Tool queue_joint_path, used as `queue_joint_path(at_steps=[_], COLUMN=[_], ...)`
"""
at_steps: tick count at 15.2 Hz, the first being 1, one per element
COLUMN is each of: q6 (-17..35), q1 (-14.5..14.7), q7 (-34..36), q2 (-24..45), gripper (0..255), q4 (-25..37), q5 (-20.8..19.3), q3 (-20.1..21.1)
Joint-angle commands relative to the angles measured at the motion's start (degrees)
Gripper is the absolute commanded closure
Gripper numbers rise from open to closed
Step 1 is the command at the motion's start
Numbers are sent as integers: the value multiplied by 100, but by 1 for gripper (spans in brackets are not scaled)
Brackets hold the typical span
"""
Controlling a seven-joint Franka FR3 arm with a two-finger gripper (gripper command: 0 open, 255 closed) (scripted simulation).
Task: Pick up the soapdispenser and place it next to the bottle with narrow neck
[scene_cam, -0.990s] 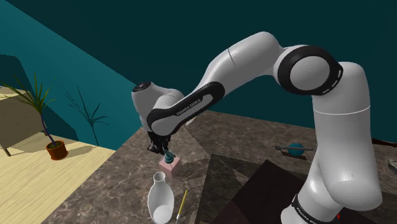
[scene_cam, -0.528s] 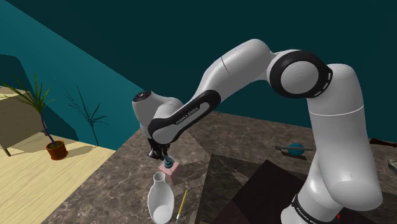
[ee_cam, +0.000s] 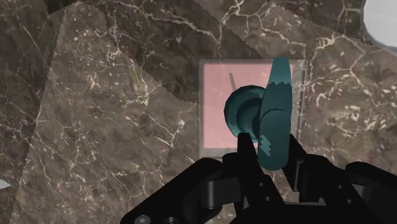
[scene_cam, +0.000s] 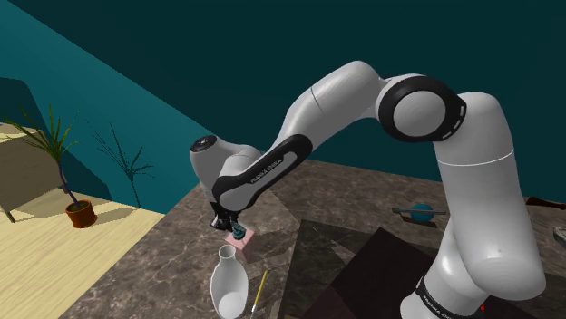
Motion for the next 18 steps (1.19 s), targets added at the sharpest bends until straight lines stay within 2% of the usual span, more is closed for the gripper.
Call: queue_joint_path(at_steps=[1, 3, 4, 9, 13, 18], q6=[-11, -12, 8, -11, -580, -580], q1=[-1, -2, 8, -2, 31, 31], q7=[5, 5, 27, 5, -104, -104], q2=[47, 47, 31, 47, -316, -316], gripper=[255, 255, 0, 0, 0, 0], q4=[-49, -49, -89, -50, 160, 160], q5=[3, 2, -2, 2, 179, 179], q3=[-5, -4, -1, -4, 108, 108])
